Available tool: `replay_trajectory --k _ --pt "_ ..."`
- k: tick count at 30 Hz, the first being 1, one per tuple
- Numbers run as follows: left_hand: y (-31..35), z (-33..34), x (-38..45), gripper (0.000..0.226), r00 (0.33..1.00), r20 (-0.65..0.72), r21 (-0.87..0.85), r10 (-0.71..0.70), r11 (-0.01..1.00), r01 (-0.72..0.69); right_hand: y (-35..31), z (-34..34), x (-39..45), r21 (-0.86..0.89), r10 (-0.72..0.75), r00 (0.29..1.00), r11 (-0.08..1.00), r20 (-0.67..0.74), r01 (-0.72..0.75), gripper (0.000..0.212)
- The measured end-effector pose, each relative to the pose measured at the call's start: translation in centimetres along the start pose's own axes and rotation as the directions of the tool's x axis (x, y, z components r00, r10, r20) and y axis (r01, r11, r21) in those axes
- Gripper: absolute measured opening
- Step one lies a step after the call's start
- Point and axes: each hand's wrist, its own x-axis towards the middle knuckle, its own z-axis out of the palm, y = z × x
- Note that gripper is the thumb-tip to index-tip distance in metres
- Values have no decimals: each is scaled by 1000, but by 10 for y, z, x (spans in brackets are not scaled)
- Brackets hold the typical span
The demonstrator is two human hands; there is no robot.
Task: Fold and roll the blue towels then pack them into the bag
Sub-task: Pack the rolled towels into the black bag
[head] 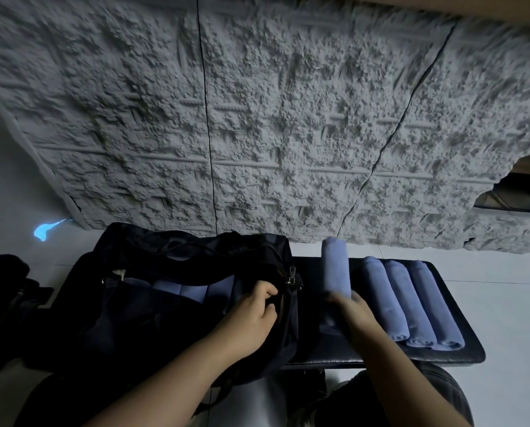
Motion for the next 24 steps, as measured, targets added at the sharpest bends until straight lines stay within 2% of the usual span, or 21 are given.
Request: replay_trajectory --k 2,5,6,8,10,12,14,15,20,22,24 --pt "-2 4 1 14 999 -33 -126 -26 992 21 -14 4 -15 147 -42 993 989 114 25 44" --pt "0 6 0 13 997 -60 -306 -49 952 28 -38 10 -39 204 -162 946 973 281 107 56" --pt "-1 6 0 19 996 -76 -355 -49 935 19 -45 13 -47 222 -202 914 967 353 128 59" --pt "4 -1 -3 45 997 -74 -426 -16 905 -17 -58 19 -63 246 -263 837 956 481 159 60" --pt "10 -8 -6 63 999 -11 -595 30 803 -31 -63 27 -74 259 -293 765 951 574 169 48" --pt "13 -13 -6 75 996 16 -725 90 687 -50 -62 38 -79 217 -289 719 957 632 194 47" --pt "14 -16 -3 88 998 7 -749 69 661 -41 -54 48 -77 137 -274 703 959 656 247 52" --pt "13 -16 -2 86 999 -3 -739 37 673 -27 -50 53 -76 87 -267 707 956 655 280 53" --pt "8 -15 0 40 999 -48 -702 -10 712 -26 -37 66 -74 -88 -256 728 913 636 399 47" --pt "5 -19 0 36 998 -69 -685 -3 727 -45 -41 67 -72 -128 -242 730 902 639 412 52" --pt "1 -26 2 46 996 -92 -622 8 780 -64 -45 68 -68 -146 -229 746 905 626 400 70"
